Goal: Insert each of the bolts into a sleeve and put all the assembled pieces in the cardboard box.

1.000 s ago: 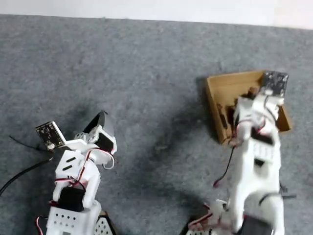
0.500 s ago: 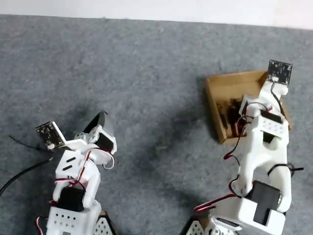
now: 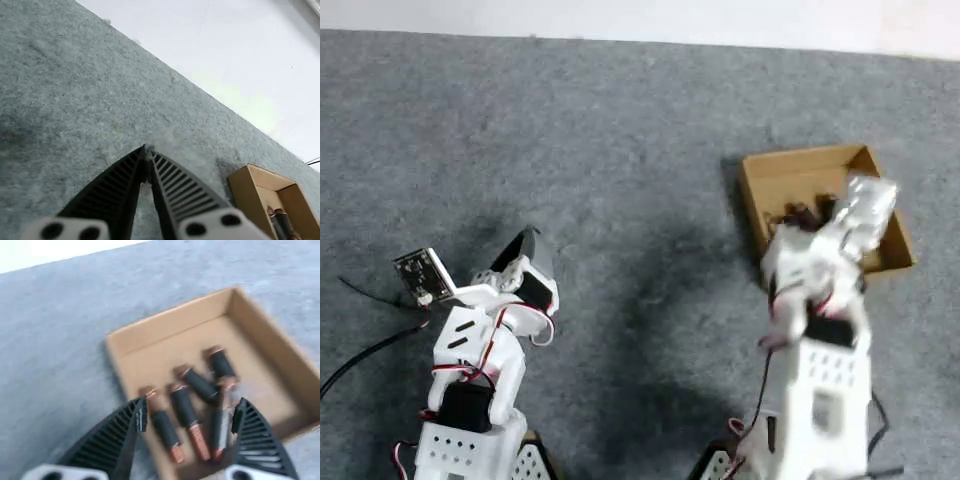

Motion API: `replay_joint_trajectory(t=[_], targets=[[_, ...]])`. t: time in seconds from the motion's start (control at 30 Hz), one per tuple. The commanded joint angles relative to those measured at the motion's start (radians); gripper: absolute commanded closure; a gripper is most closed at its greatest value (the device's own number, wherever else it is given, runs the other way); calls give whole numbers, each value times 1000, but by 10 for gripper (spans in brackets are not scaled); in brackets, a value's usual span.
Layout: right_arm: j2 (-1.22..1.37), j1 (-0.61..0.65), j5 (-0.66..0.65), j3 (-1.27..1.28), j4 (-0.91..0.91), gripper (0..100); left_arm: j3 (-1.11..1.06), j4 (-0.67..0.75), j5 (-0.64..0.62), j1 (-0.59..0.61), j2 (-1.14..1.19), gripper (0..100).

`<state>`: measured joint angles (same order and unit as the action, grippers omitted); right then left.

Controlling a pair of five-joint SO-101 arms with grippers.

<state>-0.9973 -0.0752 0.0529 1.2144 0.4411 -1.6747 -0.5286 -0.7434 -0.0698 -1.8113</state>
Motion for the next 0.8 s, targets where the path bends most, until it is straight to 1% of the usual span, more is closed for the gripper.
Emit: replay_joint_trajectory(t=[0.0, 0.17, 0.27, 0.33, 0.4, 0.5, 0.57, 0.67, 0.77], targets=[[-274, 53, 12, 151, 1, 754, -21, 25, 103, 5, -13, 994], [-587, 77, 12, 367, 5, 754, -21, -25, 216, -7, -13, 994], [-756, 73, 12, 495, 12, 754, -21, -107, 295, -39, -13, 994], [-842, 77, 14, 565, 81, 754, -21, -169, 353, -65, -13, 994], [-848, 79, 17, 611, 176, 754, -21, -230, 410, -90, -13, 994], [-811, 79, 17, 616, 202, 754, -21, -311, 465, -84, -13, 994], [-809, 77, 17, 616, 283, 754, -21, -393, 512, -64, -13, 993], [-809, 76, 11, 616, 426, 754, -21, -505, 624, -27, -13, 993], [-800, 76, 11, 616, 565, 754, -21, -535, 738, 25, -13, 993]])
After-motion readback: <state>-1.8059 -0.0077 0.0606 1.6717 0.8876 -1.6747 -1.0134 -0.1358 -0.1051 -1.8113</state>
